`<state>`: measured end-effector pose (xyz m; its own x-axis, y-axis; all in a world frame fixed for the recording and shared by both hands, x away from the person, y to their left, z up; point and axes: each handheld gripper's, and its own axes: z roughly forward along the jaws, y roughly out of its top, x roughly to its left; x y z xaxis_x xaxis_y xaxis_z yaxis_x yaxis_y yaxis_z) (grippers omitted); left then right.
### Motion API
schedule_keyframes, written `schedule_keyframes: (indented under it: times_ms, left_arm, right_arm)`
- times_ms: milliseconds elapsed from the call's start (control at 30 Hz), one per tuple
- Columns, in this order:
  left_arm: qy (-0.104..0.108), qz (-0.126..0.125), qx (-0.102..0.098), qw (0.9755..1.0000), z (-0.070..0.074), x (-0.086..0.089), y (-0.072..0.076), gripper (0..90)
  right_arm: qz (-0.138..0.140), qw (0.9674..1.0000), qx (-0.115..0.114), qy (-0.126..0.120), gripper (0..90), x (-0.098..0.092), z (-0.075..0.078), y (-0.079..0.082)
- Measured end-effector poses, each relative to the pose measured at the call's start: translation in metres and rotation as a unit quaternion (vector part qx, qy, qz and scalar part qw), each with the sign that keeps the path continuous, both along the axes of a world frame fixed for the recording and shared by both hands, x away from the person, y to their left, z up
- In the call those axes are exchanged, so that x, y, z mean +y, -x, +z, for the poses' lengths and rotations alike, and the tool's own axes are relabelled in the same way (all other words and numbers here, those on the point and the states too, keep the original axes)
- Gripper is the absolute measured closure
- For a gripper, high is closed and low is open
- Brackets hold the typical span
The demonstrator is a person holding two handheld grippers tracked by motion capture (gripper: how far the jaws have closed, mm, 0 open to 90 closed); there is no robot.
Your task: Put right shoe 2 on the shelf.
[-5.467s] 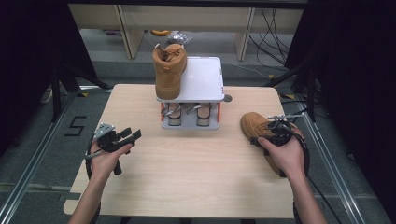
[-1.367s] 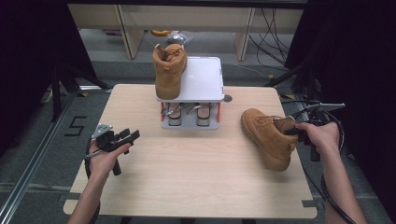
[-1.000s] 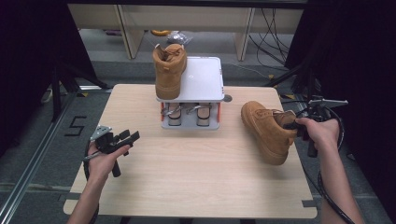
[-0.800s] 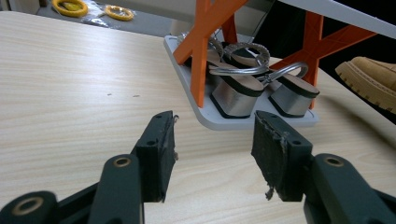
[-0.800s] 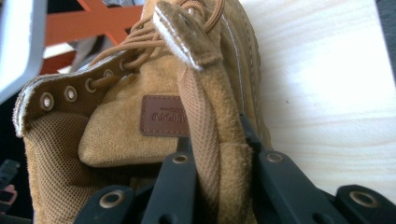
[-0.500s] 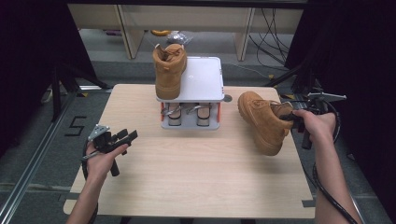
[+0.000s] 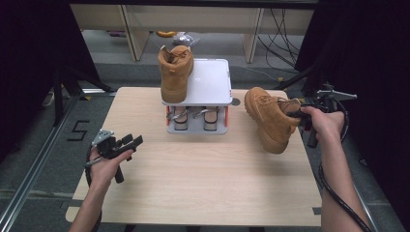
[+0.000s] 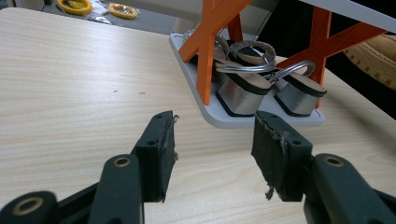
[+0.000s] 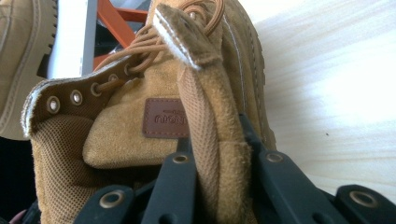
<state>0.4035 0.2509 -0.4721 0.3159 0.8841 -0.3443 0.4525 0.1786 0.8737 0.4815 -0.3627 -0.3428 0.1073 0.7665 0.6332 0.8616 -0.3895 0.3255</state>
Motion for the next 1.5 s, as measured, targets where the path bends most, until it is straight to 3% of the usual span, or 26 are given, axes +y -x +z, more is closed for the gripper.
schedule_keyframes:
  times_ms: [433,667,1067,1100,1133,1167,1367,1433,1500]
  left_arm:
    - [0.0,0.0,0.0,1.0,0.0,0.001,0.0,48.3]
    - [0.001,0.0,0.0,1.0,0.0,0.001,0.0,48.3]
    - [0.0,0.0,0.001,1.0,-0.001,0.0,0.0,48.2]
    - [0.0,0.0,0.001,1.0,0.0,0.0,0.0,48.2]
    - [0.0,0.0,0.001,1.0,0.0,0.0,0.0,48.2]
    - [0.0,0.0,0.001,1.0,0.0,0.0,0.0,48.2]
    - [0.0,0.003,-0.001,1.0,0.001,0.001,0.001,48.2]
    - [0.001,0.003,-0.001,1.0,0.001,0.001,0.001,48.2]
    - [0.0,0.003,0.0,1.0,0.001,0.001,0.001,48.2]
  right_arm:
    - [-0.016,0.9996,-0.011,-0.019,82.6,0.006,0.005,-0.005]
    - [-0.022,0.9995,-0.019,-0.012,82.5,0.007,0.007,-0.007]
    - [-0.034,0.9989,-0.026,-0.021,82.3,0.011,0.016,-0.012]
    - [-0.028,0.9988,-0.037,-0.01,82.2,0.01,0.016,-0.012]
    - [-0.033,0.999,-0.029,-0.01,82.1,0.011,0.017,-0.012]
    - [-0.04,0.9985,-0.03,-0.023,82.1,0.012,0.019,-0.013]
    - [-0.03,0.9989,-0.033,-0.015,81.9,0.013,0.02,-0.016]
    - [-0.037,0.9987,-0.028,-0.023,81.9,0.015,0.021,-0.017]
    - [-0.032,0.9986,-0.039,-0.016,81.9,0.015,0.02,-0.018]
